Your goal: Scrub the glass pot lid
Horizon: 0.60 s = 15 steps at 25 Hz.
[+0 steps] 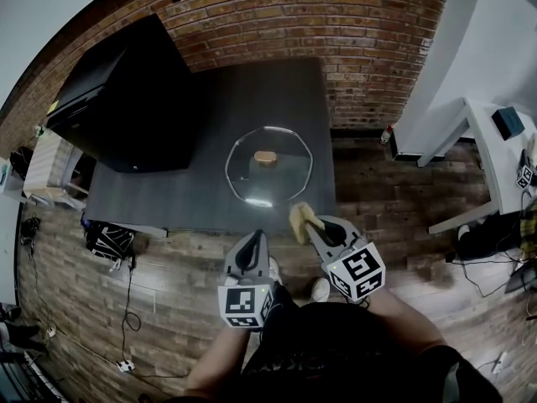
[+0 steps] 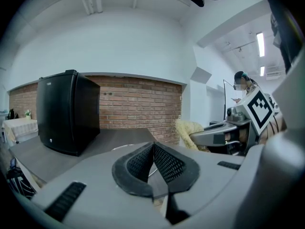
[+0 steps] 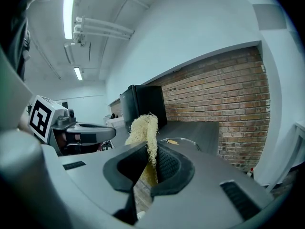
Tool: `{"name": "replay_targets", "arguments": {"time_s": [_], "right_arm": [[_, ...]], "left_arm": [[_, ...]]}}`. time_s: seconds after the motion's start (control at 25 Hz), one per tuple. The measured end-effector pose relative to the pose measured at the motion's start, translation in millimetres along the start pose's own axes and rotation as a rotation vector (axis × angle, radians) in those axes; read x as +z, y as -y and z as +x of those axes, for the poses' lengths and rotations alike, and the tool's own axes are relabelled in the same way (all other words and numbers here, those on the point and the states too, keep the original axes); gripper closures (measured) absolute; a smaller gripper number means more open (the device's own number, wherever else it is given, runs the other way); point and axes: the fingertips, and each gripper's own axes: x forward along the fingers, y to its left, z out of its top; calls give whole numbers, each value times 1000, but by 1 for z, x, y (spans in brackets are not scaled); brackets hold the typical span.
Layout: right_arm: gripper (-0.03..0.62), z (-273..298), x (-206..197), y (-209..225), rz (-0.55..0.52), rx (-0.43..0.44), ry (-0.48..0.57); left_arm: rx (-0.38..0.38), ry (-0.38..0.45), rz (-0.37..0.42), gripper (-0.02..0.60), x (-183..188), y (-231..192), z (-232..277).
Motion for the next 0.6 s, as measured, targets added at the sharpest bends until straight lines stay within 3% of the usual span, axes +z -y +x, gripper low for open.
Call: {"name": "replay_targets", "arguments": {"time_s": [0.6], "right_arm": [[548, 3, 3, 5, -5, 0, -3]], "left_arm": [[-9, -8, 26, 548, 2, -1, 7]]}}
